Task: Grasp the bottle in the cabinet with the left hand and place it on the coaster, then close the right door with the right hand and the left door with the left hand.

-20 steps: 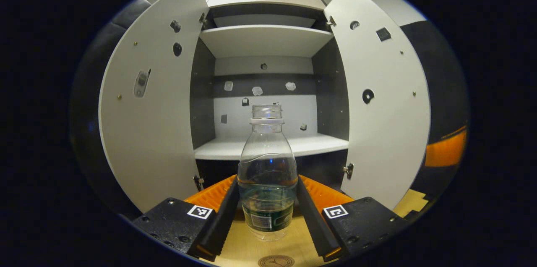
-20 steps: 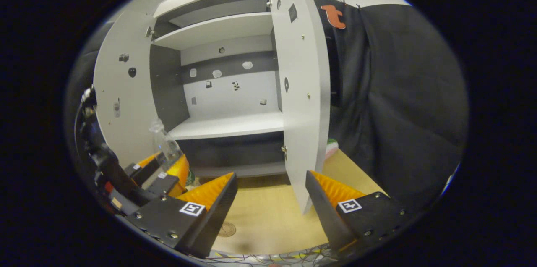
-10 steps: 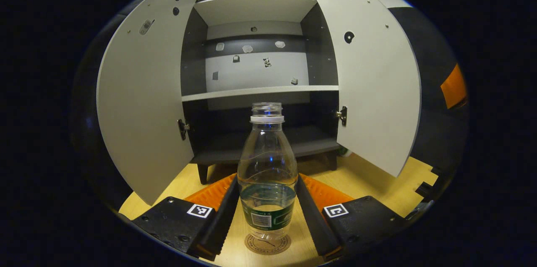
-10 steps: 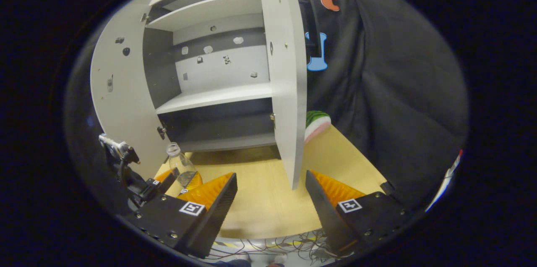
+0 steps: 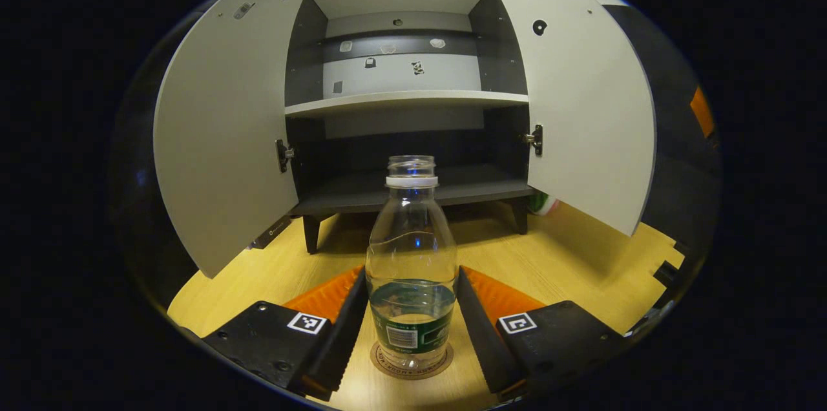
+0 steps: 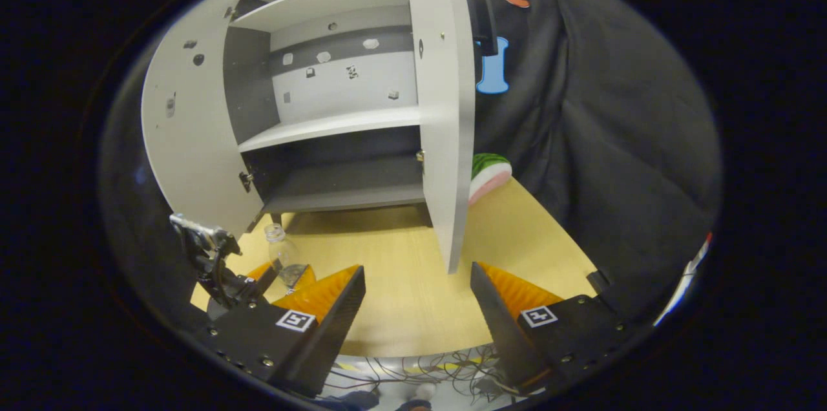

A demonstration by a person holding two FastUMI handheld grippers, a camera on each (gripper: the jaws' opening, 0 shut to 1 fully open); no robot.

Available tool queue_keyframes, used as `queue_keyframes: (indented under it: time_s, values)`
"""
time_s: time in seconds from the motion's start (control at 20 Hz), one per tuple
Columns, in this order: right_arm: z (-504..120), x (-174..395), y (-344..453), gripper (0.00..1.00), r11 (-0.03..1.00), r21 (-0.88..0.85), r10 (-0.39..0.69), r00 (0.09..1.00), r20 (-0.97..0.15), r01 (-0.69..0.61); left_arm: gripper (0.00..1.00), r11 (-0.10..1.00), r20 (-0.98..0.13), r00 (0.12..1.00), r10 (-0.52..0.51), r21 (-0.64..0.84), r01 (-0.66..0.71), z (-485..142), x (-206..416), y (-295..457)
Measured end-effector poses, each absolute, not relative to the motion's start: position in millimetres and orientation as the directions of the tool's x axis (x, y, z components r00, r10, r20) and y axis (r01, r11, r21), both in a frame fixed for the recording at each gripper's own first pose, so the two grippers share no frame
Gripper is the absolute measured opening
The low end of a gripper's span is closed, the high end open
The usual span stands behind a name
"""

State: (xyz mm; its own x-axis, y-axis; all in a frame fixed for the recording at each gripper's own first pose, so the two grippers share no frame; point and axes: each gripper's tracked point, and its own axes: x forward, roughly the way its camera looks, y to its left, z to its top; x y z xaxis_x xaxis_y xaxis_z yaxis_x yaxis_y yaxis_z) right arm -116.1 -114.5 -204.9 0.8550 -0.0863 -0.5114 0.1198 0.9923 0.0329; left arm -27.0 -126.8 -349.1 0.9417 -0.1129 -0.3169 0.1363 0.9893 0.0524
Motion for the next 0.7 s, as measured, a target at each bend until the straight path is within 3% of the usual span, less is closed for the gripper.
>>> queue_keyframes:
  time_s: [0.7]
  values:
    - [-214.4,-127.9,-117.4,1.00,0.992,0.058,-0.060,0.842,-0.536,0.108,0.86,0.994,-0.357,0.931,-0.071,0.049,0.094,-361.5,-43.0,-115.5]
